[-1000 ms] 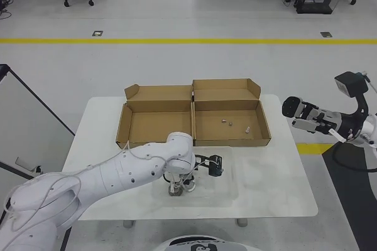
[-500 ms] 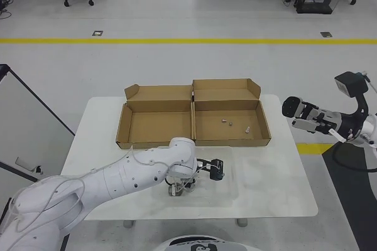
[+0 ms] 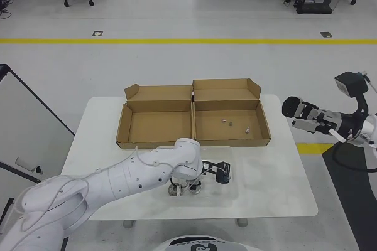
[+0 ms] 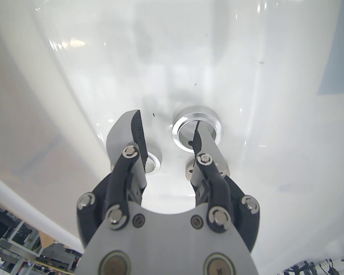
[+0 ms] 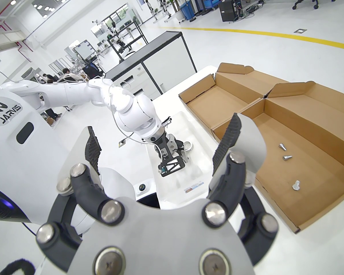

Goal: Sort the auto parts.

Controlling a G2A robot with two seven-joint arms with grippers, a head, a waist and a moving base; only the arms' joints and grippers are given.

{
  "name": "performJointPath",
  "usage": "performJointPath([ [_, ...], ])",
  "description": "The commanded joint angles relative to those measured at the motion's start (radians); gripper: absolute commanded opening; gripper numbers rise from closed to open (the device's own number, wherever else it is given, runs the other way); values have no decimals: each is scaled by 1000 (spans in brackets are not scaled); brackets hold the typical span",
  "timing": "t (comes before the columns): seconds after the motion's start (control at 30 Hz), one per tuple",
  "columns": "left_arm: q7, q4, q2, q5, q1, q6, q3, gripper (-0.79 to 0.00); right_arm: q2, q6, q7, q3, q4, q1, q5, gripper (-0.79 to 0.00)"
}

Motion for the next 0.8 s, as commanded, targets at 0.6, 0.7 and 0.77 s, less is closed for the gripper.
performJointPath([
  [0.6,-8,6,13,-6,18,9,0,-465,0,0,0,0,0,0,0,0],
  [0.7,-6,8,12,-8,15,6,0,-468,0,0,0,0,0,0,0,0],
  [0.77,-7,8,12,-14,10,7,0,-471,0,0,0,0,0,0,0,0],
])
